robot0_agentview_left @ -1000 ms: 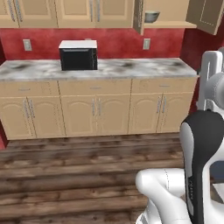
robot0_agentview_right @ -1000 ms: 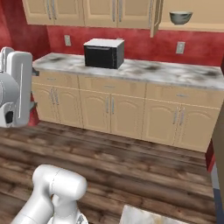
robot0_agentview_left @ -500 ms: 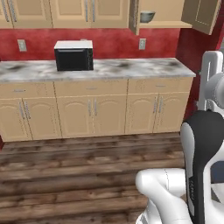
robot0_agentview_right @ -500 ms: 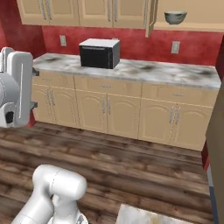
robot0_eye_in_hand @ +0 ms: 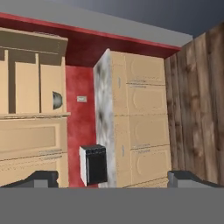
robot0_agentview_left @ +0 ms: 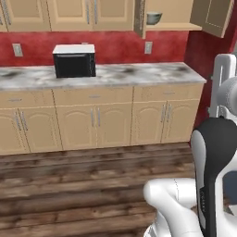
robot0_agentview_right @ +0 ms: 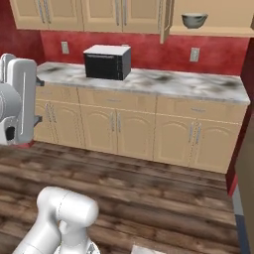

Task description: Move the bowls from the cabinet to the plates on the dining table.

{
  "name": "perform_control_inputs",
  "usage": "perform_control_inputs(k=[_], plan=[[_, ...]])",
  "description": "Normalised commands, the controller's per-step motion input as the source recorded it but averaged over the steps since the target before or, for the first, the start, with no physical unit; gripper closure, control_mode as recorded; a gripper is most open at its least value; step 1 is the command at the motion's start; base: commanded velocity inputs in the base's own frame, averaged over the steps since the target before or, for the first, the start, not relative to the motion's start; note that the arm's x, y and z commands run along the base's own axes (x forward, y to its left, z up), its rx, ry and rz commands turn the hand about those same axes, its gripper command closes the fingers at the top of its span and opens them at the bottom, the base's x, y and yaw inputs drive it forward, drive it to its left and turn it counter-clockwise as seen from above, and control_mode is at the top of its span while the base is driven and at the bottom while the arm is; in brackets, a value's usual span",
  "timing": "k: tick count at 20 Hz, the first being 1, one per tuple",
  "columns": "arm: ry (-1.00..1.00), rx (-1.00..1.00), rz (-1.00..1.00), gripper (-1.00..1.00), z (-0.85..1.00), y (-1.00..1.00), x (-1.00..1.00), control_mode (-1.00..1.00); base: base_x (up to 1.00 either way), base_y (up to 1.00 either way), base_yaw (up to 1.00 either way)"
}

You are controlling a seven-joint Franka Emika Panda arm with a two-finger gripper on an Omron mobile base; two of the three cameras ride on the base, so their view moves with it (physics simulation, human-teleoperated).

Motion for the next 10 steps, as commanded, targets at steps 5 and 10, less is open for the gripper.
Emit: perform_control_inputs(k=[5, 10], plan=[[0.0, 0.0, 0.0, -1.0, 0.0, 0.0, 0.0, 1.0, 0.62, 0.0, 0.0], [0.0, 0.0, 0.0, -1.0, 0.0, 0.0, 0.0, 1.0, 0.62, 0.05, 0.0]])
